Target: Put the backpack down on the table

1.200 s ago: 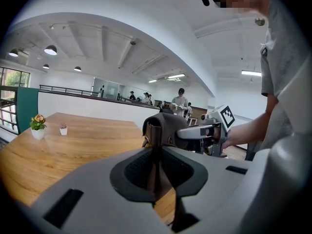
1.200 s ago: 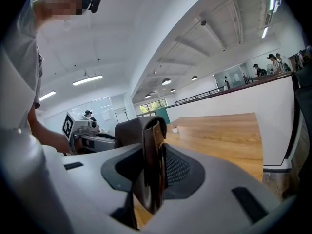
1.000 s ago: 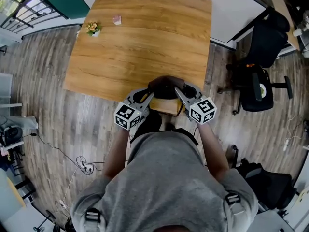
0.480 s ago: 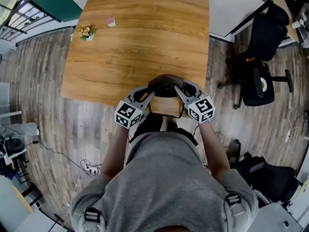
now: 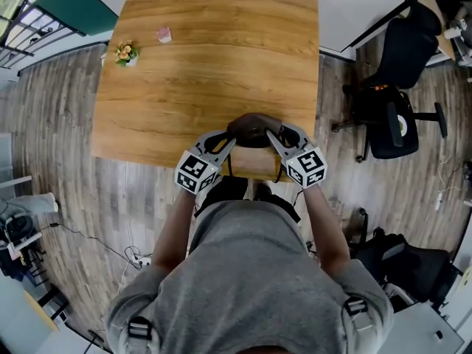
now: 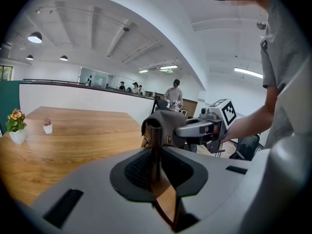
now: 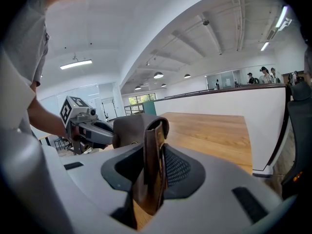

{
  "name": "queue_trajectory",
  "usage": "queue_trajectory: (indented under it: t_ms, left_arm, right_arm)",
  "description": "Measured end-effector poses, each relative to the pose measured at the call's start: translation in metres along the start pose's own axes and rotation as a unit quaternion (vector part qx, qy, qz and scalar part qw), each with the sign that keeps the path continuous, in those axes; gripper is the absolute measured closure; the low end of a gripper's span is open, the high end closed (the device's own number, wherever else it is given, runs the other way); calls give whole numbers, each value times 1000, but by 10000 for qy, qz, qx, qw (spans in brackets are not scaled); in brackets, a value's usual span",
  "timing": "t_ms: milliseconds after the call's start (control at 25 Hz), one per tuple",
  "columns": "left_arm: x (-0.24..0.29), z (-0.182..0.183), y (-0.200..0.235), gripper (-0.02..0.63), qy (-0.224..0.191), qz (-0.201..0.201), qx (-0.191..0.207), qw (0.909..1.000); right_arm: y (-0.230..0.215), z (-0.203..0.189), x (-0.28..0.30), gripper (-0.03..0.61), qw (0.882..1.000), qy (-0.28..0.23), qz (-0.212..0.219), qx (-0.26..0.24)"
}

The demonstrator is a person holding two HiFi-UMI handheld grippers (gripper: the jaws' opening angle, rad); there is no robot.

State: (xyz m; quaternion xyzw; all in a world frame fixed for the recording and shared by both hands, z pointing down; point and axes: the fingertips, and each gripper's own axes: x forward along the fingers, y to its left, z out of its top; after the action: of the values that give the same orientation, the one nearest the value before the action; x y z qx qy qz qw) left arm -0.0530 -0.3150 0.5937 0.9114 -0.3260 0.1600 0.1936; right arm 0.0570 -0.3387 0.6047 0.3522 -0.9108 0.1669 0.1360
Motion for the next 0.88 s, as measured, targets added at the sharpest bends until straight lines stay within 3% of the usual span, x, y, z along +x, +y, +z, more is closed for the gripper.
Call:
queue_trajectory:
  t_ms: [880]
  left_arm:
    - [31, -20, 50, 542, 416, -247, 95, 9988]
  right_arm:
    - [-27, -23, 49, 454, 9988, 408, -258, -77]
